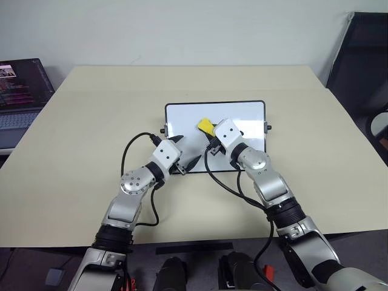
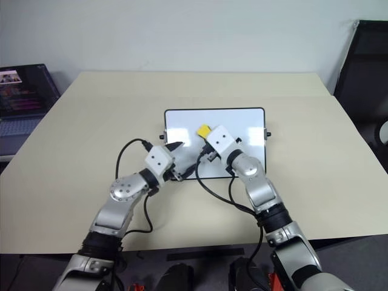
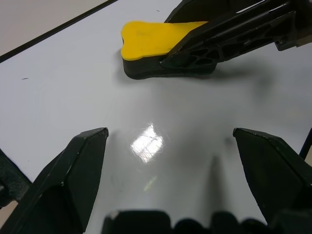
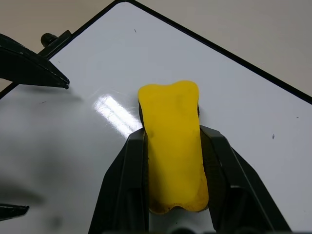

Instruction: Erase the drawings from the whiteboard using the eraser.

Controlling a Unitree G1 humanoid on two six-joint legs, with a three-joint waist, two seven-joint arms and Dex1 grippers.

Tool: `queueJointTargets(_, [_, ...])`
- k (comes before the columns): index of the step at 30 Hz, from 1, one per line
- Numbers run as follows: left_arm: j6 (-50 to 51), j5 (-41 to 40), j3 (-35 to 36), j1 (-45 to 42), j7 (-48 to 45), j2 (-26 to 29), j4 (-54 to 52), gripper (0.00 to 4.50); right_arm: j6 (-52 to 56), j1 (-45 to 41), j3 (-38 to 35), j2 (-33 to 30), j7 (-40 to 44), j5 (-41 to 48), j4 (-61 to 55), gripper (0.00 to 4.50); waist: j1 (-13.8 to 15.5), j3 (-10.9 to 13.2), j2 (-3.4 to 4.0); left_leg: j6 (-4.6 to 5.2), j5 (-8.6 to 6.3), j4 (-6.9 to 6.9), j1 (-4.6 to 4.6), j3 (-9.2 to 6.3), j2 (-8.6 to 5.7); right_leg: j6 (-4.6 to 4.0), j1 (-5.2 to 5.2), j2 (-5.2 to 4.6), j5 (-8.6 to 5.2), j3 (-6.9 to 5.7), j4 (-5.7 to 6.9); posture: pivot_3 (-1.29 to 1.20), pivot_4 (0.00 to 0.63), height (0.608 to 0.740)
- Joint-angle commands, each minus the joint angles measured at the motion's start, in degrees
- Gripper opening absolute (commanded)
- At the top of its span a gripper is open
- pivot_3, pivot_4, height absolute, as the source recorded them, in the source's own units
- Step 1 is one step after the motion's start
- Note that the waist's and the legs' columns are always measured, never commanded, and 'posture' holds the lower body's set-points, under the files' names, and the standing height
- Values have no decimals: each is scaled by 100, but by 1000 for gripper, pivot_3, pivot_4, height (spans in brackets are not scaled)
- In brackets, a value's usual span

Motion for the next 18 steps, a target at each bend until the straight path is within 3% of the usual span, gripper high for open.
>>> queueJointTargets(1, [-81, -9, 4, -96, 35, -30, -168, 4500, 125, -104, 19, -8, 28, -46, -117, 1098, 0, 0, 0, 0, 0, 0, 1, 0, 0, 0, 0, 0, 0, 0, 1, 0, 150, 740])
queueJointTargets(12, [-59, -18, 10, -21, 49, -60, -203, 4500, 542, 731, -36, -740, 448, -87, -911, 1098, 21, 0, -1, 0, 0, 1, -2, -2, -3, 1, 4, -6, 0, 0, -6, 0, 150, 740])
queueJointTargets(18, [-83, -32, -28, -72, 14, -105, -127, 4500, 581, 740, -162, -790, 367, -12, -1061, 1098, 12, -1, -1, 1, 2, 7, 12, -2, -3, 1, 11, -1, 3, -3, 4, 0, 150, 740])
